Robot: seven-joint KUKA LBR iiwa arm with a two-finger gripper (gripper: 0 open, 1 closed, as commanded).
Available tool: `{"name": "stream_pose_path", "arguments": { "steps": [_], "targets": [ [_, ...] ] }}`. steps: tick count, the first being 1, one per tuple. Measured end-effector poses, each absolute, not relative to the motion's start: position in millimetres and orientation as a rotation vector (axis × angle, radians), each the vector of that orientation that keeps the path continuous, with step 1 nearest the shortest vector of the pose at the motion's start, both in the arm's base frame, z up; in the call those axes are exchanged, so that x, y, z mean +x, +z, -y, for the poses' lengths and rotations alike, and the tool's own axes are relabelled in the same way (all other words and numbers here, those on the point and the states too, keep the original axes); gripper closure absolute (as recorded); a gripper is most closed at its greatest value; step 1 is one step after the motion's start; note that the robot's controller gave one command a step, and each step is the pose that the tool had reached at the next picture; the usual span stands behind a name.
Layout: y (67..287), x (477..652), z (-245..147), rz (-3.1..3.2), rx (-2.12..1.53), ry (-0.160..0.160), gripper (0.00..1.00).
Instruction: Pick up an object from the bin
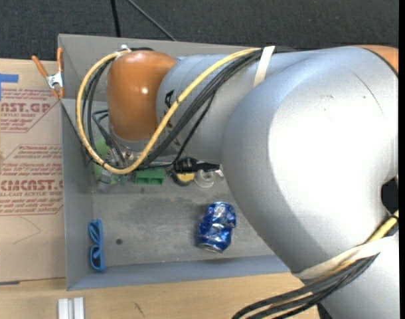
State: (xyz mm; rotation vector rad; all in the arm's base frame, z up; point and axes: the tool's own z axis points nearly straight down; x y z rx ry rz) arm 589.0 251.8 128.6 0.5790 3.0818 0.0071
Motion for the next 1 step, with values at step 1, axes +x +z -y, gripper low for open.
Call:
{"name": "stream_pose_path", "arguments": {
  "steps": [1],
  "targets": [
    [172.3, 590.1, -253.1, -3.083, 0.577, 0.006, 1.00]
  ]
}}
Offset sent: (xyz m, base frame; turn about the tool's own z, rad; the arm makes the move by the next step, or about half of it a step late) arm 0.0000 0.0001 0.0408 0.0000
